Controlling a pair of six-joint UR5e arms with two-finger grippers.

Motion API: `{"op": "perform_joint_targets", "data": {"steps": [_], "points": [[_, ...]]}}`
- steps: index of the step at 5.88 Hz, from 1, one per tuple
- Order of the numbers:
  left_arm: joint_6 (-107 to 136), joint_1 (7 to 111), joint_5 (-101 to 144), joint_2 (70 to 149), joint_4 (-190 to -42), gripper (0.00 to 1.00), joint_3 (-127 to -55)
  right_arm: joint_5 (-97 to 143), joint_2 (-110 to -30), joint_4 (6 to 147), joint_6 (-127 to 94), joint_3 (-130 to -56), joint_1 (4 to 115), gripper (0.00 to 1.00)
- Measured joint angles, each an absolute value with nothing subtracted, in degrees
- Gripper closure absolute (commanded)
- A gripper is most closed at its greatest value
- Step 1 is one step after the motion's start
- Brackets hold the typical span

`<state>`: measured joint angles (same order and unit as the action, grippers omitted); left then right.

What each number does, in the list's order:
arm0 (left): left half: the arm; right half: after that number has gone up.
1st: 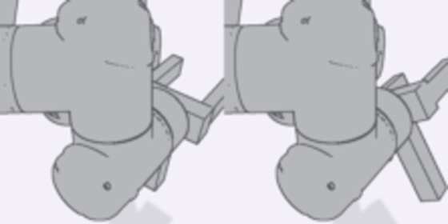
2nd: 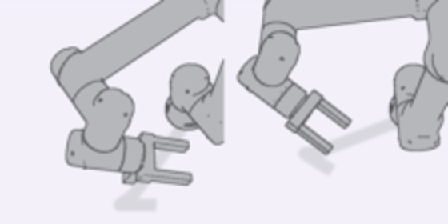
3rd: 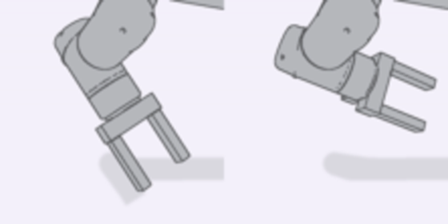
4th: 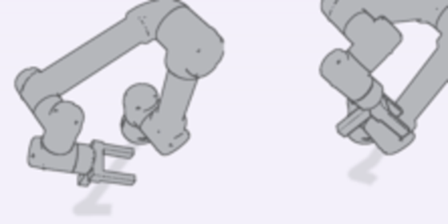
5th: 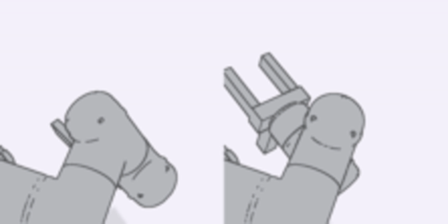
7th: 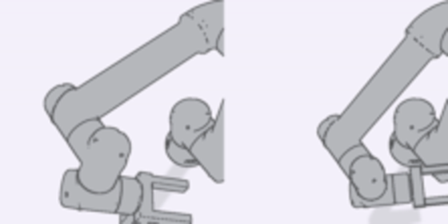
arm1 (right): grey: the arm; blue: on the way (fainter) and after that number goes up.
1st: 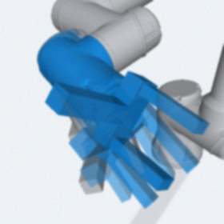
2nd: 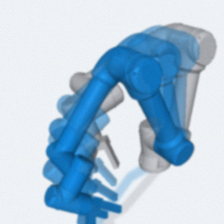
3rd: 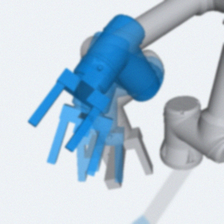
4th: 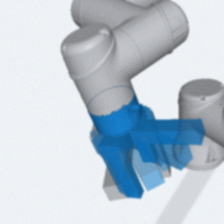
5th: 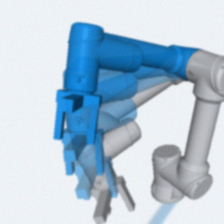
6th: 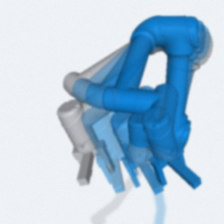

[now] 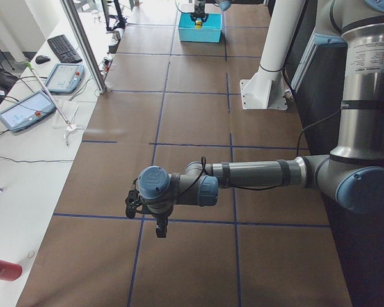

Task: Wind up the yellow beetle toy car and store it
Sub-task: 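Carry the car over the blue bin and lower it inside, then open the right gripper and withdraw it from the bin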

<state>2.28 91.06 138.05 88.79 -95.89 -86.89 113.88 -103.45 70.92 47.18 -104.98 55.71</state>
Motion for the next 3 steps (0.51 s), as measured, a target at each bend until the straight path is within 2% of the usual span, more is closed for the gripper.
{"op": "perform_joint_targets", "data": {"steps": [2, 3], "points": [[2.26, 90.99, 137.99, 88.77, -95.89, 0.00, -86.84, 113.78, -102.85, 70.73, 45.81, -104.19, 53.98, 0.96], [2.22, 90.98, 137.99, 88.77, -95.89, 0.00, -86.84, 113.80, -102.20, 70.69, 45.29, -103.52, 53.48, 0.79]]}}
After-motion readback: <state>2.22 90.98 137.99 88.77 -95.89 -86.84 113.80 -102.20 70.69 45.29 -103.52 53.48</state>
